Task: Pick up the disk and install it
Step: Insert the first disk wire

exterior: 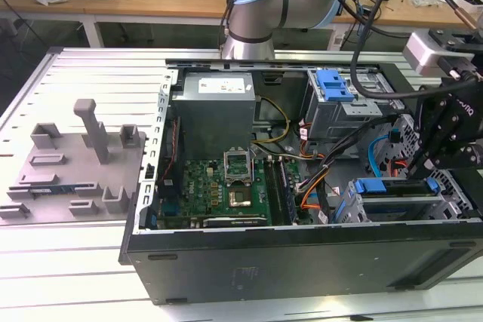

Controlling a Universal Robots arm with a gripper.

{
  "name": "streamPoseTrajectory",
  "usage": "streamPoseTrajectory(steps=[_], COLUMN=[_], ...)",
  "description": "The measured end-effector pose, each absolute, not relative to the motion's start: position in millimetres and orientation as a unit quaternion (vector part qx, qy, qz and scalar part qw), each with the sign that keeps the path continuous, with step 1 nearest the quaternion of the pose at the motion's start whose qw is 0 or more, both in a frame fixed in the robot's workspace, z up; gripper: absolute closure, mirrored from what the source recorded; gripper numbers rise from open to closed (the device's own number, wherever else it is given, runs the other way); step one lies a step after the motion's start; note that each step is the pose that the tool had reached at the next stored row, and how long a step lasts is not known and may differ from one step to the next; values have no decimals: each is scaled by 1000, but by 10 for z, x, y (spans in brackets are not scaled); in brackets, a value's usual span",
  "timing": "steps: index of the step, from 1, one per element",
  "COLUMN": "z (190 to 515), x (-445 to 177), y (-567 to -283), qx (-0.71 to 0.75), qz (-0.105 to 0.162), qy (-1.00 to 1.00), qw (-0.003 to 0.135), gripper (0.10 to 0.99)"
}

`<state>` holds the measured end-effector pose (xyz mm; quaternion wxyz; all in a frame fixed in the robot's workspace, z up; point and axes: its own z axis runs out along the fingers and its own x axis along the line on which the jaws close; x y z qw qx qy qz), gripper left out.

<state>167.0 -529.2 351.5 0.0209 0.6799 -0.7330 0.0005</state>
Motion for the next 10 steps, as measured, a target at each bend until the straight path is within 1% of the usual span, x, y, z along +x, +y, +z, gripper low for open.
streamPoseTrajectory(steps=[10], z=[3478], x=[1671], y=[-5293], qx=[680], qz=[0], qy=[-733], qw=[21], gripper=[922])
